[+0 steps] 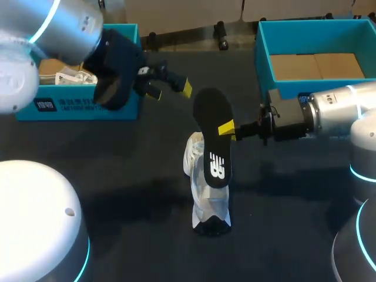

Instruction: Take the shoe out of the shoebox, open the shoe tongue, remove and reinsert the insole, then place the shoe into the shoebox

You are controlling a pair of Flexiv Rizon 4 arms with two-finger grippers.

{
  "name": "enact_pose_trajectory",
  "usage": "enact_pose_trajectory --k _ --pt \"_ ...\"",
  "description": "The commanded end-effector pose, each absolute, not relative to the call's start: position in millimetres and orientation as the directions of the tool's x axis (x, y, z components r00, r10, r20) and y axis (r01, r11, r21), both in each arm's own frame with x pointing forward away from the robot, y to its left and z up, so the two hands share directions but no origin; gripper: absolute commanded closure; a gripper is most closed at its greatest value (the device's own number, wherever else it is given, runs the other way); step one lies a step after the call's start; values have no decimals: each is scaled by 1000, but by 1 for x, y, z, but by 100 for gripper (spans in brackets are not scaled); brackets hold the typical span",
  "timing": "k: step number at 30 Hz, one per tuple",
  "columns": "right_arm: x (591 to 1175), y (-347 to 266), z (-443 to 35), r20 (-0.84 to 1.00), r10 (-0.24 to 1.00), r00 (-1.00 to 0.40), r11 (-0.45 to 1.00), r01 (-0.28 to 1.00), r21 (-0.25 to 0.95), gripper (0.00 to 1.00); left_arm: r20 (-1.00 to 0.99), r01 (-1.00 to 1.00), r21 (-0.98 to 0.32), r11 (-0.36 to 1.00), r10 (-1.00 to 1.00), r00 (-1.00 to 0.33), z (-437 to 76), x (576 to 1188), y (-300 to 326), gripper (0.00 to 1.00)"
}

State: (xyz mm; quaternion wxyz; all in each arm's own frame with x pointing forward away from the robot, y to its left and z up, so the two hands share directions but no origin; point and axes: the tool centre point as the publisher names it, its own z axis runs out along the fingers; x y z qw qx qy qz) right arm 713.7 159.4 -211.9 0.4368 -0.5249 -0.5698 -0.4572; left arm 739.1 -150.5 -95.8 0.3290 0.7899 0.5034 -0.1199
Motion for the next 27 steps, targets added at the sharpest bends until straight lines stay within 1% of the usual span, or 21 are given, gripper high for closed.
enact_pose_trajectory --k 1,2,7,11,20,27 --pt "714 161 -212 978 200 -67 29 998 62 100 -422 893 284 -350 791 444 -85 755 -164 0" --pt "714 161 -212 978 200 -67 29 998 62 100 -400 894 289 -342 806 437 -83 756 -165 0" --pt "714 161 -212 978 200 -67 29 998 62 100 -345 917 197 -347 851 396 -76 760 -176 0" --pt "714 161 -212 978 200 -67 29 998 62 100 -278 931 158 -329 890 361 -75 757 -187 0" --pt "714 161 -212 978 200 -67 29 998 62 100 -179 971 63 -229 955 236 -75 762 -200 0" --pt "714 161 -212 978 200 -67 29 998 62 100 -92 987 42 -156 983 159 -85 770 -207 0"
